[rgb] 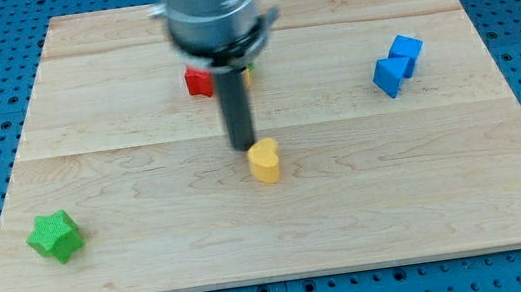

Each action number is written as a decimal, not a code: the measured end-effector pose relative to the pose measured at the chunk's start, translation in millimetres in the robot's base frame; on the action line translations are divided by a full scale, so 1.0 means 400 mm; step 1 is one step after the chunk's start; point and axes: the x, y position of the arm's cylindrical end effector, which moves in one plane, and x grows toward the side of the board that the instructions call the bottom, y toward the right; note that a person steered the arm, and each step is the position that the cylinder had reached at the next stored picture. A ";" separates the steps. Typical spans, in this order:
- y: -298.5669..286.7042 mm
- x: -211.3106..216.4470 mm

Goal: Push the green circle along with the yellow hexagon downwards

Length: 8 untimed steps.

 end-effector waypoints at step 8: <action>-0.031 -0.400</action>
